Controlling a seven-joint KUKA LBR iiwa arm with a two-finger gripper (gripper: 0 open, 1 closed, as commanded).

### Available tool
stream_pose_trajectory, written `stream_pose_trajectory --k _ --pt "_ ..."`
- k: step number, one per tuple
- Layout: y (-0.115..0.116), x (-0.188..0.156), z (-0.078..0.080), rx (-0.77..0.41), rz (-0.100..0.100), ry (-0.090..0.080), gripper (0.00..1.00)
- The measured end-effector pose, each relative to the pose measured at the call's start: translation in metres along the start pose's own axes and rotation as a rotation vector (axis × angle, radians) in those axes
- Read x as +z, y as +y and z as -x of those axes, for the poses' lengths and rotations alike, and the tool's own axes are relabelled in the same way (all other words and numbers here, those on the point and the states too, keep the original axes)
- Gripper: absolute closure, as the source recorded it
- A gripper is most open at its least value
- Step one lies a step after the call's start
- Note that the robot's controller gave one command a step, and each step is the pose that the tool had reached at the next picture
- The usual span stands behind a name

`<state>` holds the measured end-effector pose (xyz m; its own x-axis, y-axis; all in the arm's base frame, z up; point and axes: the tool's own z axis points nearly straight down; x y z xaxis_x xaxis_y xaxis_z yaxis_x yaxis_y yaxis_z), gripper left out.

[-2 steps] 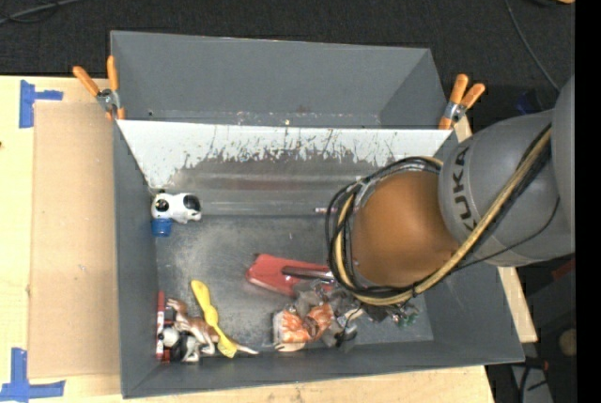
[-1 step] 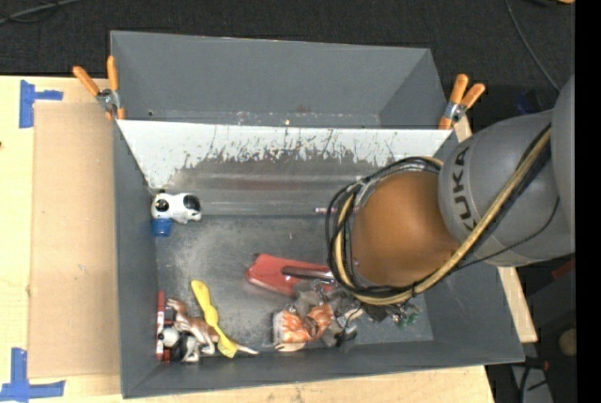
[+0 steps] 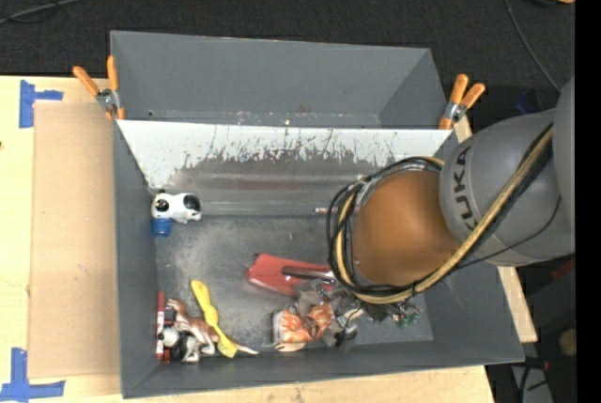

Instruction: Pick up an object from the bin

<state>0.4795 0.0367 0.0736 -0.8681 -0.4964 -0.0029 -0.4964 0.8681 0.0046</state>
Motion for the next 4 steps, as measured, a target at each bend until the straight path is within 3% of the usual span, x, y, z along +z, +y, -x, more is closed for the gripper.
stream_pose_trajectory --k 4 --pt "-0.0032 0.0008 -0.0040 0.010 0.000 -0.012 1.00"
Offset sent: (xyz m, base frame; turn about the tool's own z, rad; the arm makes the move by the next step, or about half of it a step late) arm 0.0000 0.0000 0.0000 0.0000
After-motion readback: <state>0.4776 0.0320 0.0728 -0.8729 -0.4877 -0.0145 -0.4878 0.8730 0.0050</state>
